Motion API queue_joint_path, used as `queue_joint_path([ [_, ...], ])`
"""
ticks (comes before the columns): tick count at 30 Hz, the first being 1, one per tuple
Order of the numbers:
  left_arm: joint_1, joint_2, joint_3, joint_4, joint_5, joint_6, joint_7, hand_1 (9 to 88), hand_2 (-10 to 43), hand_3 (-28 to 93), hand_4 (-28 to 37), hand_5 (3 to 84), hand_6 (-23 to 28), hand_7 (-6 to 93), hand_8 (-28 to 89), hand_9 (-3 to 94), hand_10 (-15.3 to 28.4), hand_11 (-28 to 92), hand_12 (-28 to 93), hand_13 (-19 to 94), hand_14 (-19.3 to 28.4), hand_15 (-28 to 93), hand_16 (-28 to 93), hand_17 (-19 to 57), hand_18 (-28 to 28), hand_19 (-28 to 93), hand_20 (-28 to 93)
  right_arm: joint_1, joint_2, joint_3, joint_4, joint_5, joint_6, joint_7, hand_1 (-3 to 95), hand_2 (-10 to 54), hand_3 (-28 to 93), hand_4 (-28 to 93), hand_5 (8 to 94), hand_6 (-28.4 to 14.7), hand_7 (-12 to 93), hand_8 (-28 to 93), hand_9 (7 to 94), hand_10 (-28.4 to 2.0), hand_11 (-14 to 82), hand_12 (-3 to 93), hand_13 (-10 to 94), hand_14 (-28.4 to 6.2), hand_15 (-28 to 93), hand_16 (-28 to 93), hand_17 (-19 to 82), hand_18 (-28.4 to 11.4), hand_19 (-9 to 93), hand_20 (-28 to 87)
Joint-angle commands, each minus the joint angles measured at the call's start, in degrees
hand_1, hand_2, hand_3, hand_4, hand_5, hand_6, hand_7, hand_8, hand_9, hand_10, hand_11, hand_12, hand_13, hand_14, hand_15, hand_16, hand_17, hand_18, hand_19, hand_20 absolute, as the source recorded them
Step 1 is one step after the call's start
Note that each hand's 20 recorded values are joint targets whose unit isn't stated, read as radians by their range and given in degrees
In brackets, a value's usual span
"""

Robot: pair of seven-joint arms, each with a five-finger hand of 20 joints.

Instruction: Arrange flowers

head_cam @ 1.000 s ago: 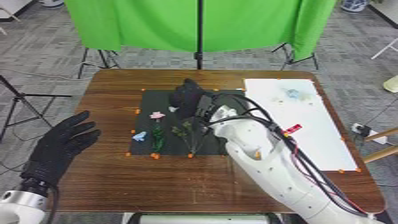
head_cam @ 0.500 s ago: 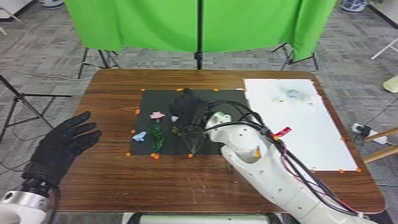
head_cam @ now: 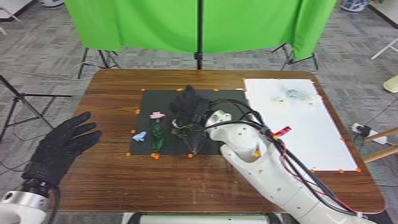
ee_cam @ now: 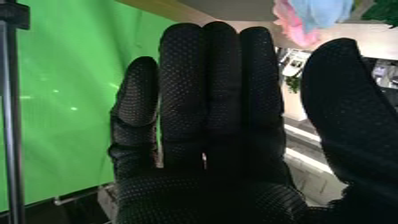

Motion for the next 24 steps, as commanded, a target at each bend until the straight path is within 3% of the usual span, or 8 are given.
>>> queue_joint_path([
  [1, 0.9, -0.56, -0.21, 0.18, 0.20, -0.02, -0.29, 27.0, -0.3, 72, -23.1, 33.9, 2.2, 28.3, -13, 29.2, 12.7, 32, 14, 26, 15.1, 44, -1, -5.0, 22.6, 50, 9, 0.2, 4.9, 6.1, -4.6, 4.5, 1.6, 5.2, 26.9, -9.5, 89, -28, 56.2, 3.2, 36, -24, 61.2, -6.7, 37.6, 24.5, 59, -3.0, 58, 20, 21, -16.5, 73, 44],
  [5, 1.2, -0.32, -0.43, 0.15, 0.11, 0.17, 0.02, 27.1, -0.2, 72, -23.1, 34.0, 2.3, 28.2, -13, 29.2, 12.7, 32, 14, 26, 15.1, 44, -1, -5.0, 22.7, 50, 9, 3.7, 9.7, 9.4, -0.6, 4.9, -1.1, 13.2, 24.1, -8.0, 93, -28, 41.5, -0.4, 34, -22, 44.2, -9.7, 35.0, 21.6, 43, -6.2, 51, 14, 17, -17.1, 68, 40],
  [9, 1.9, -0.58, -0.92, -0.05, 0.12, 0.11, 0.15, 27.1, -0.2, 72, -23.1, 33.9, 2.2, 28.3, -13, 29.2, 12.7, 32, 14, 26, 15.2, 44, -1, -5.0, 22.6, 50, 9, 5.6, 15.6, 9.5, 0.9, 5.8, -13.5, 21.4, 23.5, -8.9, 93, -28, 27.2, -4.6, 26, -17, 28.2, -12.8, 24.0, 21.6, 27, -10.9, 29, 16, 11, -18.2, 57, 27],
  [12, 2.0, -0.40, -0.91, 0.01, 0.10, 0.16, 0.37, 27.1, -0.1, 72, -23.1, 33.9, 2.3, 28.4, -13, 29.3, 12.9, 32, 14, 26, 15.2, 44, -1, -5.0, 22.6, 50, 9, 3.1, 18.9, 12.1, 1.4, 7.7, -13.0, 22.2, 23.0, -9.4, 90, -28, 20.8, -8.0, 18, -12, 19.8, -14.8, 14.8, 23.7, 20, -14.1, 14, 21, 5, -20.5, 53, 20],
  [16, 1.8, -0.24, -0.95, 0.07, -0.02, 0.24, 0.43, 27.1, -0.2, 72, -23.0, 33.9, 2.3, 28.3, -14, 29.3, 12.8, 32, 14, 26, 15.2, 44, -1, -5.0, 22.7, 50, 9, -0.9, 21.8, 13.7, 1.0, 8.3, -7.4, 22.3, 22.8, -9.5, 90, -28, 21.3, -8.0, 19, -12, 21.5, -14.5, 16.0, 24.0, 23, -13.6, 13, 22, 5, -20.9, 53, 17],
  [18, 1.6, -0.17, -0.84, 0.16, -0.05, 0.33, 0.29, 27.0, -0.2, 72, -23.0, 34.0, 2.3, 28.2, -13, 29.3, 12.8, 32, 14, 26, 15.2, 44, -1, -5.0, 22.7, 50, 9, -2.6, 22.3, 14.5, 0.9, 6.7, -5.2, 21.5, 23.1, -9.5, 91, -28, 26.3, -6.6, 25, -15, 28.8, -13.1, 24.8, 22.8, 33, -9.9, 23, 22, 9, -20.6, 58, 19],
  [24, 1.0, -0.35, -0.39, 0.24, 0.06, 0.18, 0.09, 27.0, -0.1, 72, -23.1, 34.0, 2.3, 28.2, -13, 29.2, 12.7, 32, 14, 26, 15.2, 44, -1, -5.0, 22.6, 50, 9, -4.9, 22.8, 14.7, 0.9, 5.2, 0.8, 20.3, 24.7, -9.5, 91, -28, 38.6, -1.7, 39, -23, 44.3, -8.3, 45.7, 22.1, 47, -4.9, 50, 14, 13, -19.0, 64, 28],
])
